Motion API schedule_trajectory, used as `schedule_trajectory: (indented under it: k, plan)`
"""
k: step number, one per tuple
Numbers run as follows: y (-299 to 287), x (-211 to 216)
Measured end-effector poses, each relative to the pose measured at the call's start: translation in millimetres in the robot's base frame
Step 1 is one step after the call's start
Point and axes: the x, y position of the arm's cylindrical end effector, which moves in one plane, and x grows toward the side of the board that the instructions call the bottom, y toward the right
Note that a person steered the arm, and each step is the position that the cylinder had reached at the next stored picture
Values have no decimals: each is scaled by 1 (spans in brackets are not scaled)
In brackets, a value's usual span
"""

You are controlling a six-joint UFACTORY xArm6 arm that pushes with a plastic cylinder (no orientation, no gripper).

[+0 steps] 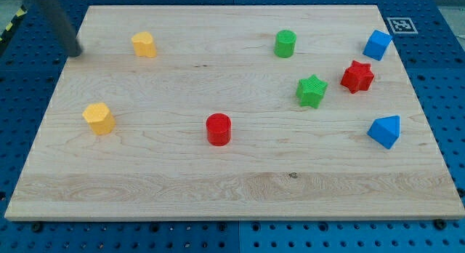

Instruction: Move green circleyellow heart close to each other

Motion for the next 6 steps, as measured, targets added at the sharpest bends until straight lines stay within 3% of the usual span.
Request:
schedule_trajectory:
  k: [1,2,3,4,5,6]
  plan:
    - [144,-40]
    - [155,-56]
    - [77,1]
    - [120,64]
    - [252,37]
    - [253,24]
